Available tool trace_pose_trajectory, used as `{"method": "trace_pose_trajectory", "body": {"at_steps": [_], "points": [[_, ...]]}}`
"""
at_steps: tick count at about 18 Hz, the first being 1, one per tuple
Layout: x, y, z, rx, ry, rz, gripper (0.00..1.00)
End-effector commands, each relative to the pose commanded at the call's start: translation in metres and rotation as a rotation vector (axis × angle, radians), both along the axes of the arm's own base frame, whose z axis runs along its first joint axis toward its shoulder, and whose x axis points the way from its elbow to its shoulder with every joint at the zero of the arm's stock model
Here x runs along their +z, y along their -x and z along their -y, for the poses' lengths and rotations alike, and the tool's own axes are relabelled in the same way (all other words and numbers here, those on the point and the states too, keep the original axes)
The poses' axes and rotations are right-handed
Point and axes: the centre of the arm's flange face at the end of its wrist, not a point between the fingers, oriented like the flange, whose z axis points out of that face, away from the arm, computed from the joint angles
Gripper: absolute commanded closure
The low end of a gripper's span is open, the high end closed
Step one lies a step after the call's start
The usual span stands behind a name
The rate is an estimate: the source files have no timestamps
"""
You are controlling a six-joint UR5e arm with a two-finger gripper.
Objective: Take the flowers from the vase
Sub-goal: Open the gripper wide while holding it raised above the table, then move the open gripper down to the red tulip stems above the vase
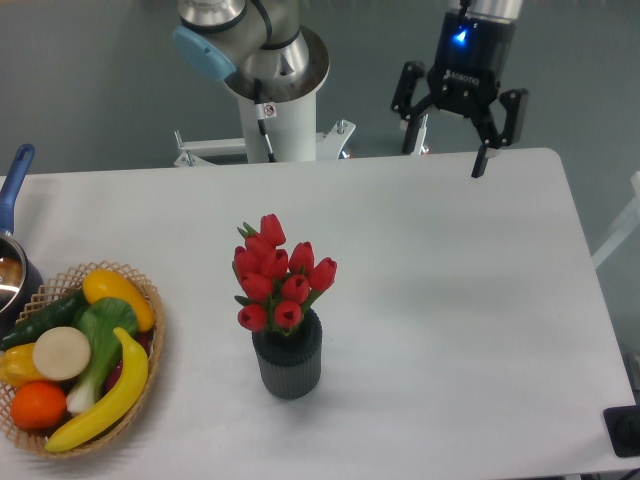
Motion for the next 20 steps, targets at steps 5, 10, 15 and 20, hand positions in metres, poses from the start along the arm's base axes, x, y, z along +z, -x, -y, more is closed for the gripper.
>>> {"method": "trace_pose_trajectory", "body": {"at_steps": [5,10,15,20], "points": [[-0.003,-0.001,-0.002,0.066,-0.028,0.012,0.00],[-0.015,-0.006,-0.006,0.027,-0.049,-0.035,0.00],[-0.028,-0.012,-0.022,-0.065,-0.025,-0.081,0.00],[-0.047,-0.007,-0.023,-0.159,0.054,-0.173,0.00]]}}
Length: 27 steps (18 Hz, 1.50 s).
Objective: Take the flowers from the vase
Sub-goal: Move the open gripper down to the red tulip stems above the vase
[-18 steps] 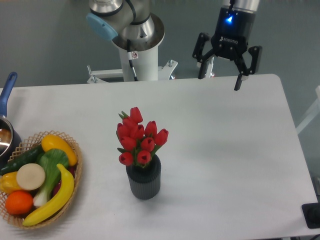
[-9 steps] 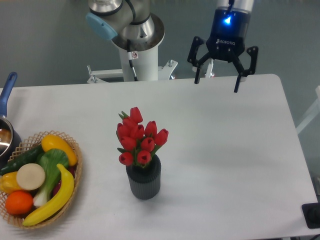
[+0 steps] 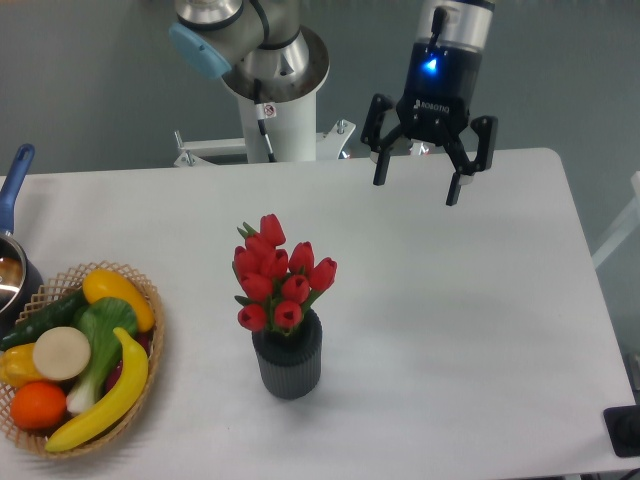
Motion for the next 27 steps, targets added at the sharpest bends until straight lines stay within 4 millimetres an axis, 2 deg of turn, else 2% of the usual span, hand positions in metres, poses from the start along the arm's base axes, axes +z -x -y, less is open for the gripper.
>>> {"method": "trace_pose_trajectory", "body": {"at_steps": [1,3,4,7,10,14,15,19,21,27], "points": [[-0.001,-0.002,-0.002,-0.019,0.003,-0.010,0.00],[-0.019,0.002,-0.008,-0.085,0.022,-0.030,0.00],[-0.029,-0.001,-0.016,-0.124,0.029,-0.030,0.00],[-0.069,-0.011,-0.057,-0.214,0.034,0.047,0.00],[-0.090,-0.013,-0.072,-0.251,0.006,0.099,0.00],[-0.106,-0.015,-0.078,-0.277,-0.065,0.163,0.00],[-0.115,-0.016,-0.081,-0.285,-0.077,0.187,0.00],[-0.130,-0.023,-0.085,-0.310,-0.220,0.294,0.00],[-0.138,-0.022,-0.086,-0.313,-0.221,0.306,0.00],[-0.143,-0.026,-0.090,-0.321,-0.243,0.334,0.00]]}}
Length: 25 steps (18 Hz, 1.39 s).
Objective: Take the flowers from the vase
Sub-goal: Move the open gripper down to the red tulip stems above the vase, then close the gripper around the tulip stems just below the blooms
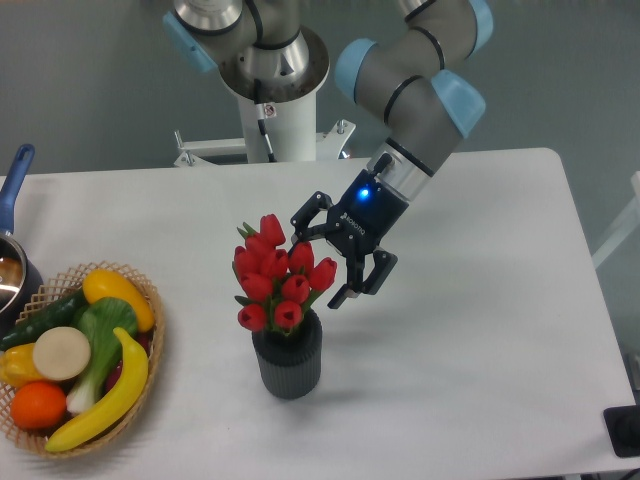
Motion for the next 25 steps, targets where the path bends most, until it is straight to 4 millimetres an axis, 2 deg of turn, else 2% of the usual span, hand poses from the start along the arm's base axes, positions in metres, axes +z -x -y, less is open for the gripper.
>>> {"method": "trace_pose_trajectory", "body": {"at_steps": [13,16,22,25], "points": [[-0.015,-0.009,-0.021,-0.040,-0.036,0.048,0.00],[-0.014,-0.003,-0.026,-0.042,-0.039,0.046,0.00],[-0.014,-0.004,-0.037,-0.062,-0.099,0.065,0.00],[-0.022,-0.004,-0.045,-0.075,-0.105,0.067,0.00]]}}
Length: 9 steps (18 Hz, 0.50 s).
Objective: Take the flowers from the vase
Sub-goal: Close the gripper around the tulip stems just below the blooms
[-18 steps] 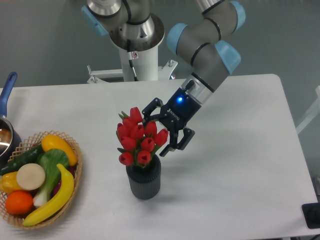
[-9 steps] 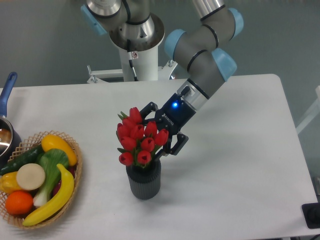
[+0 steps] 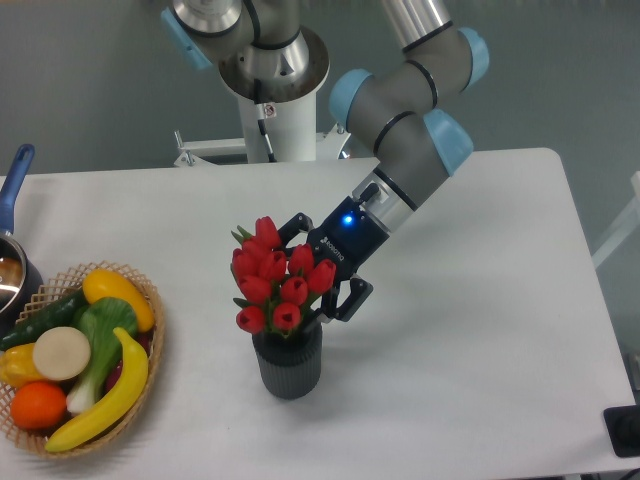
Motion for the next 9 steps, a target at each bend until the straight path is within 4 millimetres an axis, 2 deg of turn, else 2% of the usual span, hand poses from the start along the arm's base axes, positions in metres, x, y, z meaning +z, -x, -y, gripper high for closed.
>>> {"method": "trace_pose_trajectory", "body": {"at_steps": [4,7,9], "points": [[-0.0001,-0.0010,-0.0005,-0.003,-0.004,-0.004,0.00],[0.0019,0.0005,-0.0015,-0.003,-0.009,-0.007,0.05],[0.0036,0.0021,-0.0024,-0.003,-0.011,-0.011,0.05]]}}
